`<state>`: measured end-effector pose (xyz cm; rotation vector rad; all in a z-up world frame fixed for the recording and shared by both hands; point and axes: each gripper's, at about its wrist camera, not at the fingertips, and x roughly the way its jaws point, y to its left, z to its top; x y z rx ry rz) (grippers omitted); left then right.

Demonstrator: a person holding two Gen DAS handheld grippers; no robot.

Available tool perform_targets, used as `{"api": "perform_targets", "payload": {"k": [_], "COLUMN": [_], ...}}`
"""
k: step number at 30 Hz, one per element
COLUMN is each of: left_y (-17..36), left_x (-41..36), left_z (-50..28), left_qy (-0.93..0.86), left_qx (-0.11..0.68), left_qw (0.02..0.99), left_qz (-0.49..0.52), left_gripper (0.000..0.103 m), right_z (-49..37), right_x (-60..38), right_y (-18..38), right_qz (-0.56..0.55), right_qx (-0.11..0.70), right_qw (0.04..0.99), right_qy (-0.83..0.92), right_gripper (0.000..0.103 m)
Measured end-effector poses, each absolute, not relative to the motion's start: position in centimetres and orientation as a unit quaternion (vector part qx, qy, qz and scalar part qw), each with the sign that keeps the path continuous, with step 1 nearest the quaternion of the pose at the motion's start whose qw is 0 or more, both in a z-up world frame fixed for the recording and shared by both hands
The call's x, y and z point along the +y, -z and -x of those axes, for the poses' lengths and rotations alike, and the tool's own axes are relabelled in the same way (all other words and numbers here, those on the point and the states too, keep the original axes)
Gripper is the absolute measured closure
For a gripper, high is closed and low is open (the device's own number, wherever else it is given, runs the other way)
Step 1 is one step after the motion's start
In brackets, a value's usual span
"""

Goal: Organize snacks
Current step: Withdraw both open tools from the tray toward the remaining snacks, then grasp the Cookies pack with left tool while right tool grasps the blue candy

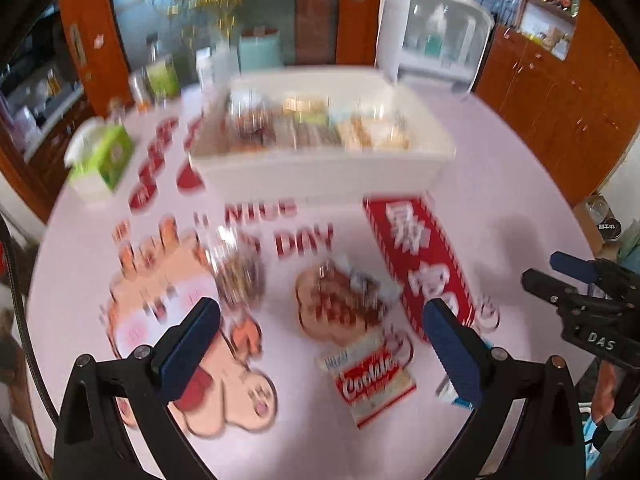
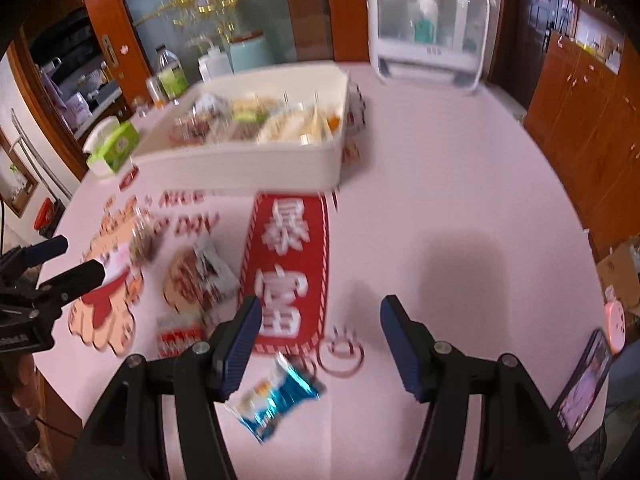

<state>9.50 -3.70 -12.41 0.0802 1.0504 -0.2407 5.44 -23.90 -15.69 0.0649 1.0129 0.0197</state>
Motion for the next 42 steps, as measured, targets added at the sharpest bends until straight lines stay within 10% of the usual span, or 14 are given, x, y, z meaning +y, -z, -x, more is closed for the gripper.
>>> {"api": "perform_targets", "payload": {"k": [23, 28, 42], "left_y": [22.4, 23.4, 23.2], "left_x": [-7.1, -8.6, -9.5], "left_z": [-10.2, -10.2, -6.9], "left_qy": [0.072, 0.071, 0.111], "left_qx": [0.607, 0.616, 0.602], "left_qw": [0.791, 0.783, 0.783], "left_qz": [-0.010, -0.050, -0.106], "left_gripper": [0.004, 0.004, 0.053], "right_z": [-4.1, -3.8, -3.0], "right_x": [-20.4, -18.6, -19.6], "right_y": [24.8, 25.0, 24.5], "right_qz": [-0.109, -0.014, -0.011], "right_qx": [0.593, 0.586, 0.579], "right_qw": [0.798, 0.810, 0.815], "right_qy": [0.013, 0.027, 0.023], "right_gripper": [0.041, 0.063, 0.070]}}
